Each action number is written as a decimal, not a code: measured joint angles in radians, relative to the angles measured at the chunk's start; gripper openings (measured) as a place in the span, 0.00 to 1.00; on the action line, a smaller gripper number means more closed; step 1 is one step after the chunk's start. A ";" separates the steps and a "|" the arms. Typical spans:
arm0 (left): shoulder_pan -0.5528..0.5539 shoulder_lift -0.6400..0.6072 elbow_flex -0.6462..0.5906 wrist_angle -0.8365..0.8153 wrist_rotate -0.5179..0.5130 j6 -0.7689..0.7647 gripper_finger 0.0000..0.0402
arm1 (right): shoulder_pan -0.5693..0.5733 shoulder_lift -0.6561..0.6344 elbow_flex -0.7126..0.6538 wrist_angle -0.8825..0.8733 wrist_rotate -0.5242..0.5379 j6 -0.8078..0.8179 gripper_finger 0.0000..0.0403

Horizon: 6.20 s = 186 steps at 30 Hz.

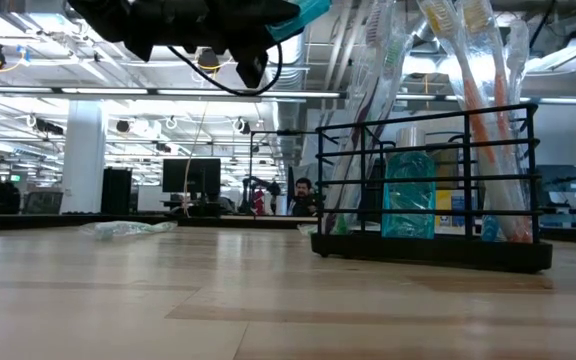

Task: Pick & Place toothbrushing station
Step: Put the blue mouthwash into the mesh organizer

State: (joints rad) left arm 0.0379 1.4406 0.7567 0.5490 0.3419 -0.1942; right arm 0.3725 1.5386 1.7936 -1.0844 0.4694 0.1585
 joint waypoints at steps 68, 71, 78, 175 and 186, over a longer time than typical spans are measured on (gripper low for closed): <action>-0.060 0.000 0.001 0.121 -0.230 0.112 0.16 | -0.284 -0.187 -0.525 0.656 -0.421 -0.102 0.45; -0.060 0.000 0.000 0.131 -0.224 0.112 0.16 | -0.283 -0.154 -0.519 0.688 -0.431 -0.106 0.45; -0.059 0.000 0.000 0.126 -0.230 0.112 0.16 | -0.301 -0.112 -0.515 0.699 -0.458 -0.115 0.44; -0.048 -0.001 0.000 0.104 -0.291 0.113 0.25 | -0.307 -0.114 -0.367 0.258 -0.528 -0.034 0.21; -0.048 -0.001 0.000 0.094 -0.291 0.112 0.25 | -0.280 -0.115 -0.267 0.020 -0.468 0.054 0.21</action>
State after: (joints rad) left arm -0.0097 1.4399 0.7566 0.6425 0.0513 -0.0822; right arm 0.0922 1.4239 1.5261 -1.0640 0.0010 0.2124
